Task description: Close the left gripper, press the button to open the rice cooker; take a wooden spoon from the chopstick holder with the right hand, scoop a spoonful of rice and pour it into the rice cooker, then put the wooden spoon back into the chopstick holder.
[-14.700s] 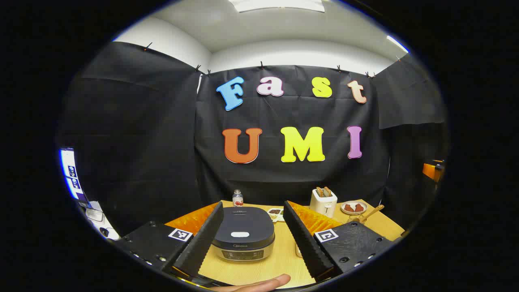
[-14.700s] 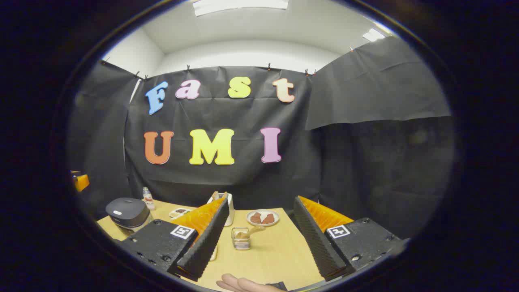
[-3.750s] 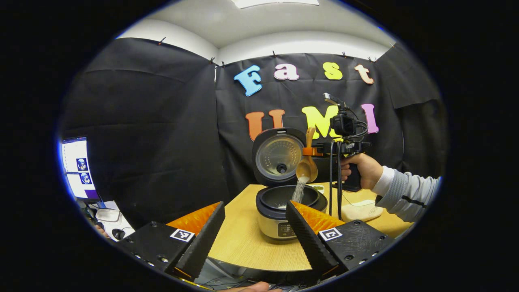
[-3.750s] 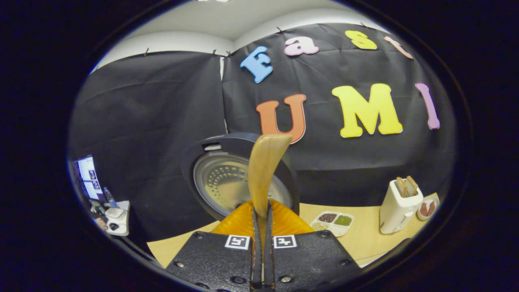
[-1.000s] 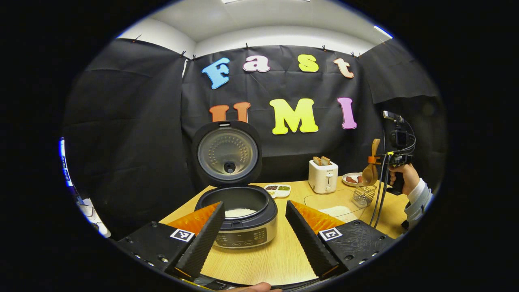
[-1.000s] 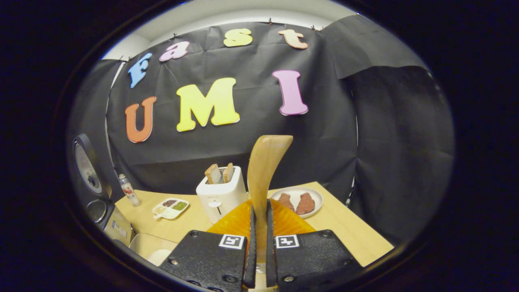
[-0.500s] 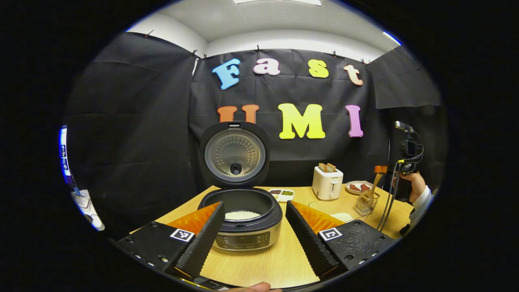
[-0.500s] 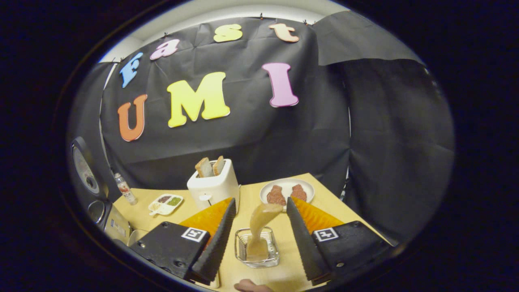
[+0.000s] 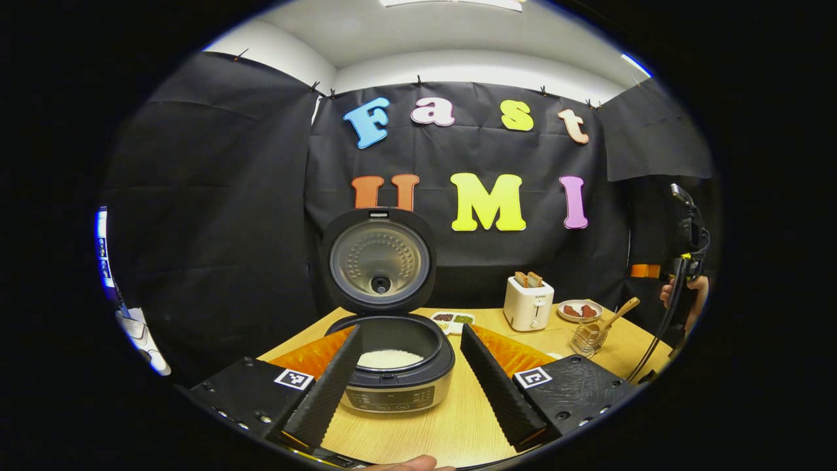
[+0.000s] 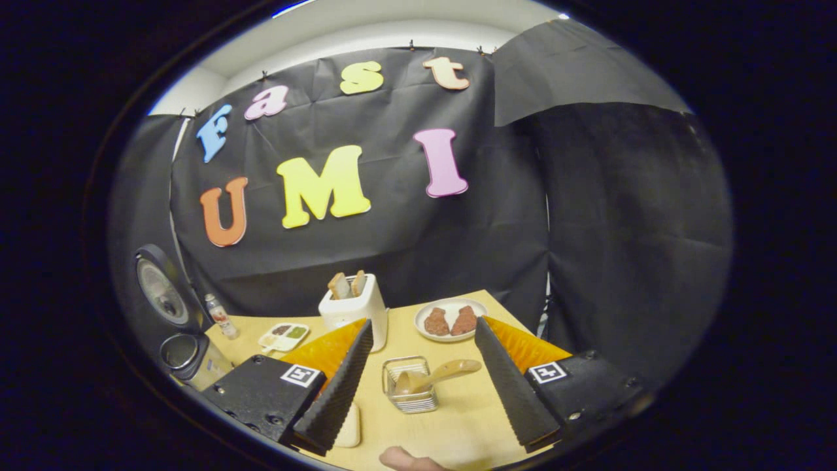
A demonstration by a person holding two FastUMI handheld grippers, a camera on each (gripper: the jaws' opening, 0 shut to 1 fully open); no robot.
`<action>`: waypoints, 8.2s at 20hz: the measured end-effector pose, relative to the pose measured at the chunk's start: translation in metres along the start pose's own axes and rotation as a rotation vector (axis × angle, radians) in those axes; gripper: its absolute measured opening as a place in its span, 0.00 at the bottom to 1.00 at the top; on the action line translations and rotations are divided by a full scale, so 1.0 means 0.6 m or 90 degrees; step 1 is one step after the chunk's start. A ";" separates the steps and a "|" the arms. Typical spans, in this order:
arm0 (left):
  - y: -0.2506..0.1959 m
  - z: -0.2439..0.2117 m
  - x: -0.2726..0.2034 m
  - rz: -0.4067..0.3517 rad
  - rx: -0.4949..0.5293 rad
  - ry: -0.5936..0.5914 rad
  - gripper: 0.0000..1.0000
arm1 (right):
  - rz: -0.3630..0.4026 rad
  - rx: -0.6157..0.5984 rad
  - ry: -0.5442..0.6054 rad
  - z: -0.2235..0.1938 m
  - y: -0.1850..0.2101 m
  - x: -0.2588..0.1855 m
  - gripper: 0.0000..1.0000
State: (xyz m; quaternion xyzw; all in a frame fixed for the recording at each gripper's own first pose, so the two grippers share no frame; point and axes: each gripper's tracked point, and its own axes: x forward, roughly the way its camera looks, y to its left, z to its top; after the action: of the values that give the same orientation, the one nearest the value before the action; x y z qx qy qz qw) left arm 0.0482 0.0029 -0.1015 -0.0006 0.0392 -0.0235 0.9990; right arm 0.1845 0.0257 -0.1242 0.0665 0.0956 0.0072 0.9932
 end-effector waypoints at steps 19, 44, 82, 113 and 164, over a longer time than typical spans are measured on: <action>0.043 0.199 0.126 0.027 0.071 -0.065 0.96 | 0.036 -0.147 -0.070 -0.015 -0.036 -0.188 0.95; 0.152 0.209 0.460 0.078 -0.057 0.000 0.87 | 0.001 0.013 -0.158 -0.057 -0.166 -0.249 1.00; 0.086 -0.118 0.171 0.043 0.012 0.136 0.98 | 0.066 -0.066 -0.072 -0.110 -0.057 -0.211 1.00; -0.048 0.047 0.060 0.047 0.045 -0.075 0.96 | 0.098 -0.104 -0.055 -0.091 0.022 -0.195 1.00; -0.211 0.075 0.030 -0.033 0.020 -0.055 0.95 | 0.103 -0.106 -0.106 0.036 0.046 -0.199 1.00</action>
State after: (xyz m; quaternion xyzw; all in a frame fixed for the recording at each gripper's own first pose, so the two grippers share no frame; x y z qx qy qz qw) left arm 0.0640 -0.1246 -0.0577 0.0129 -0.0041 -0.0496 0.9987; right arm 0.0711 0.0472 -0.0772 -0.0086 0.0065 0.0899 0.9959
